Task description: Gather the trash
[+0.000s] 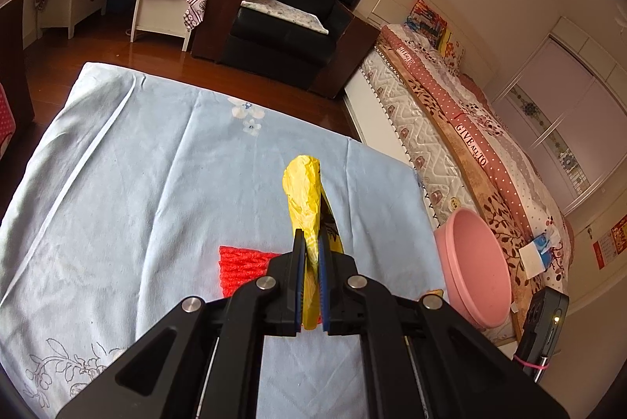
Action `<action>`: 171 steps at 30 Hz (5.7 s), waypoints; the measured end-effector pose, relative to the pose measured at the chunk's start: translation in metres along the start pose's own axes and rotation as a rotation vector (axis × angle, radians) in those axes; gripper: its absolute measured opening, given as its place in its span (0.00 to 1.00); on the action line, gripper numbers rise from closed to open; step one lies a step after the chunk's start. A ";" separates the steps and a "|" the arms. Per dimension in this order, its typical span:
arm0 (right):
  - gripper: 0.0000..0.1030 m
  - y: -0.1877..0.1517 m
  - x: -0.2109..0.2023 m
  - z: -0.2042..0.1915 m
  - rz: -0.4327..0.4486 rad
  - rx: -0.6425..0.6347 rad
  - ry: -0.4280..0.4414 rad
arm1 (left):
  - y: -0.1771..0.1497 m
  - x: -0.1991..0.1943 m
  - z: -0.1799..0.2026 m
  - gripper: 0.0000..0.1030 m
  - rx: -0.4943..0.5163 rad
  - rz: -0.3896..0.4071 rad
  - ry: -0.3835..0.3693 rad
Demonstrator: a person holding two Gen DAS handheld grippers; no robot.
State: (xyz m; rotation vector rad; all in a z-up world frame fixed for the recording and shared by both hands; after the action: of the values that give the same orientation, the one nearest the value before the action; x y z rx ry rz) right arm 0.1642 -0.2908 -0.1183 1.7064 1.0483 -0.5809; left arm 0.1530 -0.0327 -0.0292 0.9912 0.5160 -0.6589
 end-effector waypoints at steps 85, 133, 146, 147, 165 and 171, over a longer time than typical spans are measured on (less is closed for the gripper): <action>0.05 0.071 -0.127 0.115 0.430 0.127 0.114 | -0.044 0.046 0.232 0.05 0.351 -0.070 -0.249; 0.34 0.059 -0.111 0.114 0.369 0.127 0.066 | -0.048 0.059 0.234 0.35 0.345 -0.024 -0.182; 0.34 0.046 -0.115 0.062 0.357 0.041 0.088 | -0.030 0.021 0.176 0.35 0.265 0.024 -0.134; 0.34 0.045 -0.116 0.058 0.356 0.036 0.091 | -0.029 0.018 0.170 0.35 0.257 0.030 -0.128; 0.34 0.021 -0.091 0.005 0.270 -0.057 0.149 | -0.009 -0.027 0.025 0.35 0.089 0.060 0.088; 0.34 0.008 -0.077 -0.006 0.219 -0.080 0.159 | -0.016 -0.026 -0.018 0.39 -0.057 -0.005 0.138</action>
State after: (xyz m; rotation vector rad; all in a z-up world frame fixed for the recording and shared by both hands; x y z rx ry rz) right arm 0.1318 -0.3150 -0.0523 1.7900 0.9649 -0.2636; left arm 0.1215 -0.0156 -0.0296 0.9866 0.6550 -0.5795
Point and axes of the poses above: each gripper's, at about its wrist camera, not at the fingertips, and x roughly the way its jaws point, z to its right, y to its top, the point moved 7 cm from there along x, roughly the way its jaws point, and after that the axes turned 1 degree about z, right-handed, at the moved point
